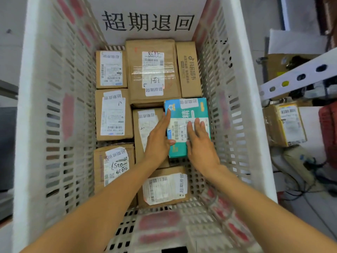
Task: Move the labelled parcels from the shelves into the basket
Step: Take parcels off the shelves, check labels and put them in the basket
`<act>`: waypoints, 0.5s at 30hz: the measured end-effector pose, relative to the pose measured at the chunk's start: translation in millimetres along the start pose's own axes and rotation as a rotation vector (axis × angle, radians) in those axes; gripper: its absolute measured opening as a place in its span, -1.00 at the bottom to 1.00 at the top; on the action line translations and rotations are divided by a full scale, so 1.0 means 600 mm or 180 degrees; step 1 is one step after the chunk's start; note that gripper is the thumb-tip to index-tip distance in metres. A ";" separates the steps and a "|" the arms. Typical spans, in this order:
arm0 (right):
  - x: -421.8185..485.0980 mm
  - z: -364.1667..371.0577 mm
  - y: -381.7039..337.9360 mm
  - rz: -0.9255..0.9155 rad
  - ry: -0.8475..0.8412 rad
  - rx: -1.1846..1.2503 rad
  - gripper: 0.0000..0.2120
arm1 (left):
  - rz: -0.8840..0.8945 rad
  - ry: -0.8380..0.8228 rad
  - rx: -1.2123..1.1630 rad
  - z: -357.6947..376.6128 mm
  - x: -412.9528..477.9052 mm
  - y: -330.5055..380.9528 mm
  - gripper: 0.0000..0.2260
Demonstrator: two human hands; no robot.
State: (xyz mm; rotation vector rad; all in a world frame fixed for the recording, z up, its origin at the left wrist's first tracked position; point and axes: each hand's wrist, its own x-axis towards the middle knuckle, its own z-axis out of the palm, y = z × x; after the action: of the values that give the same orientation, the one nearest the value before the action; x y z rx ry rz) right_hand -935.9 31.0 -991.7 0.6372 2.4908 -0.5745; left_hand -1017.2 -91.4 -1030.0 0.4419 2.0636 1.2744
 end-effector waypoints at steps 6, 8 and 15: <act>0.015 -0.050 -0.003 0.0197 -0.0840 -0.0346 -0.33 | 0.0330 -0.0619 0.2300 -0.010 0.011 0.028 -0.31; 0.031 -0.077 -0.018 0.0286 -0.1113 -0.0616 -0.41 | 0.0449 -0.1130 0.3003 -0.017 0.018 0.047 -0.35; 0.034 -0.191 -0.063 0.0234 -0.1222 -0.0781 -0.53 | 0.0153 -0.1395 0.3337 -0.082 0.023 0.165 -0.45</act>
State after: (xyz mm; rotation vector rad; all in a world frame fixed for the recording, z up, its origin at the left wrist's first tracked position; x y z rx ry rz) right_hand -1012.9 65.1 -903.1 0.4705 2.1230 -0.3197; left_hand -1066.7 -69.7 -932.8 1.1051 2.1641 -0.0222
